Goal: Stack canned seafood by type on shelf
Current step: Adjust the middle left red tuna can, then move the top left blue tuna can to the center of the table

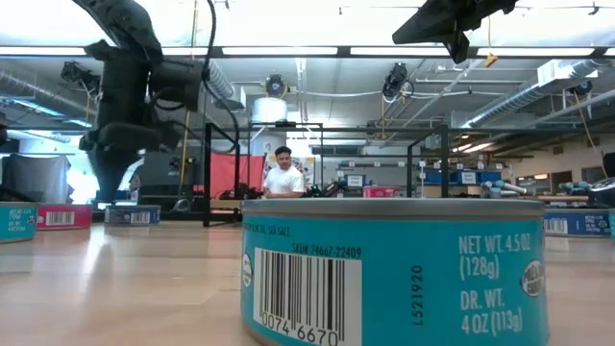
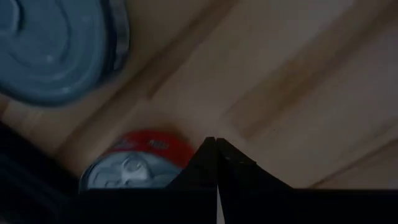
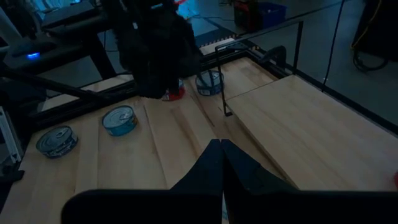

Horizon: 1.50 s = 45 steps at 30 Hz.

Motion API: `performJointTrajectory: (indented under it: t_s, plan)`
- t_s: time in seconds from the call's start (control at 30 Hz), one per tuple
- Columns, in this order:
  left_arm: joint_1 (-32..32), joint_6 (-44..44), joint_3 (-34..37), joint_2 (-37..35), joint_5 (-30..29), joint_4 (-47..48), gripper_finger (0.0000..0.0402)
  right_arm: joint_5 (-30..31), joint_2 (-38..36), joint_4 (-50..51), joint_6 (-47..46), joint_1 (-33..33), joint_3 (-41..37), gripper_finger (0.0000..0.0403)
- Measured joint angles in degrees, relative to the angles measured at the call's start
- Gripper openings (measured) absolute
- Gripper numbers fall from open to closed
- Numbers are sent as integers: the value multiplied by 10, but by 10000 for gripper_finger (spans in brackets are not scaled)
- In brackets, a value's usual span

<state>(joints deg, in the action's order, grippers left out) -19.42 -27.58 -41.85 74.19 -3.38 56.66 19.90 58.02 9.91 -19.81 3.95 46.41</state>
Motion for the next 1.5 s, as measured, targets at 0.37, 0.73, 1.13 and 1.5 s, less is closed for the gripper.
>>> performJointTrajectory:
  t_s: [0.37, 0.73, 1.13, 1.5]
  plan:
    - [-64, -90, 0, -21, -127, -45, 1, 0, 0, -1, -2, 0, 0, 4]
    - [-95, -43, 0, 35, -187, -64, 1, 0, 0, -9, -10, 0, 0, 4]
    - [-78, 108, -3, 61, -103, -50, 1, 0, 0, -9, -11, 0, 0, 4]
    - [5, 115, -3, 61, 18, -30, 1, 0, 0, -10, -11, 0, 0, 4]
